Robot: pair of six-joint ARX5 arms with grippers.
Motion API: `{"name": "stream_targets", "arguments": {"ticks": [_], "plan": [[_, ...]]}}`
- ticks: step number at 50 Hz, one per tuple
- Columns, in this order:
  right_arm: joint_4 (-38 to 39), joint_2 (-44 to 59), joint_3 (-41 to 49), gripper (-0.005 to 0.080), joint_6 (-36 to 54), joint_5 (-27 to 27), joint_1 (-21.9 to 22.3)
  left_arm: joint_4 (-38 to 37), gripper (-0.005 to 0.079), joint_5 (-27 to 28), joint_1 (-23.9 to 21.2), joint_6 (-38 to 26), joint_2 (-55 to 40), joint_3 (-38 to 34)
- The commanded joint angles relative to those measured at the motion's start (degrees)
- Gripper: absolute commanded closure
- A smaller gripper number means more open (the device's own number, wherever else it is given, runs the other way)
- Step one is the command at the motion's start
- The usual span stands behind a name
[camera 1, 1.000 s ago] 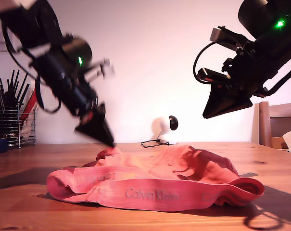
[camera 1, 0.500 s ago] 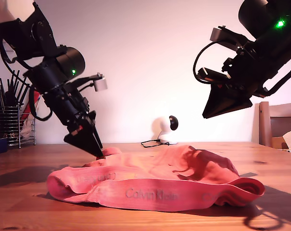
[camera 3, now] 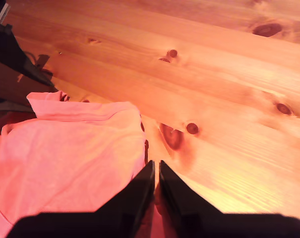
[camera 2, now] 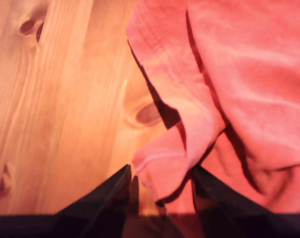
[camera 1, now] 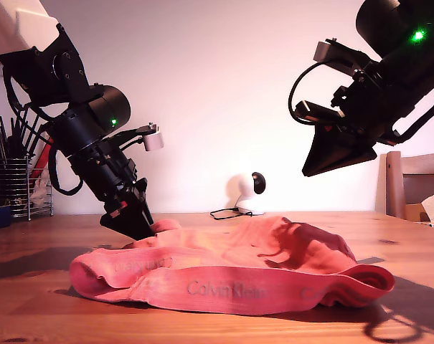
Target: Fold the underwear in front of you. After folding it, place it to the right side.
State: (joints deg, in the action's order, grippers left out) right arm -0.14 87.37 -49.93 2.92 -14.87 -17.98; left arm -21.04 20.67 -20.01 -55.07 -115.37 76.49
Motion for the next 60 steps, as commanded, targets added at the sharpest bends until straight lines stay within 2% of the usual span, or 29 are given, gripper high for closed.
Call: {"name": "stream_targets", "arguments": {"ticks": [1,4,9,12,15,20,27,42,60], "plan": [[0.33,0.98,-0.11,0.0765,0.04,-0.22,0.15,0.55,0.0407,0.70,-0.57,-0.48,-2.32,-0.70],[0.35,0.98,-0.11,0.0765,0.07,-0.22,0.15,0.52,0.0442,0.70,-0.85,-0.50,-2.73,-0.66],[0.31,0.98,-0.11,0.0765,0.07,-0.22,0.15,0.63,0.0564,0.57,-1.44,-0.50,-3.41,-0.59],[0.31,0.98,-0.11,0.0765,0.07,-0.22,0.13,1.40,0.0605,0.02,-1.64,-0.94,-3.91,-0.59],[0.28,0.98,-0.11,0.0765,0.07,-0.22,0.13,2.10,0.0646,-1.75,-1.64,-0.96,-4.00,-0.59],[0.28,0.98,-0.11,0.0765,0.07,-0.22,0.15,2.84,0.0771,-3.89,-1.55,-0.90,-4.00,-0.35],[0.33,0.98,-0.11,0.0765,0.09,-0.22,0.11,-0.81,0.0764,-8.66,-1.49,-0.83,-3.96,3.28],[0.24,0.98,-0.11,0.0765,0.07,-0.24,0.11,-11.13,0.0764,-8.92,-1.53,0.85,-3.96,15.19],[0.07,0.98,-0.11,0.0765,0.07,-0.26,0.11,-9.22,0.0764,-6.91,0.07,1.25,-6.56,16.33]]}}
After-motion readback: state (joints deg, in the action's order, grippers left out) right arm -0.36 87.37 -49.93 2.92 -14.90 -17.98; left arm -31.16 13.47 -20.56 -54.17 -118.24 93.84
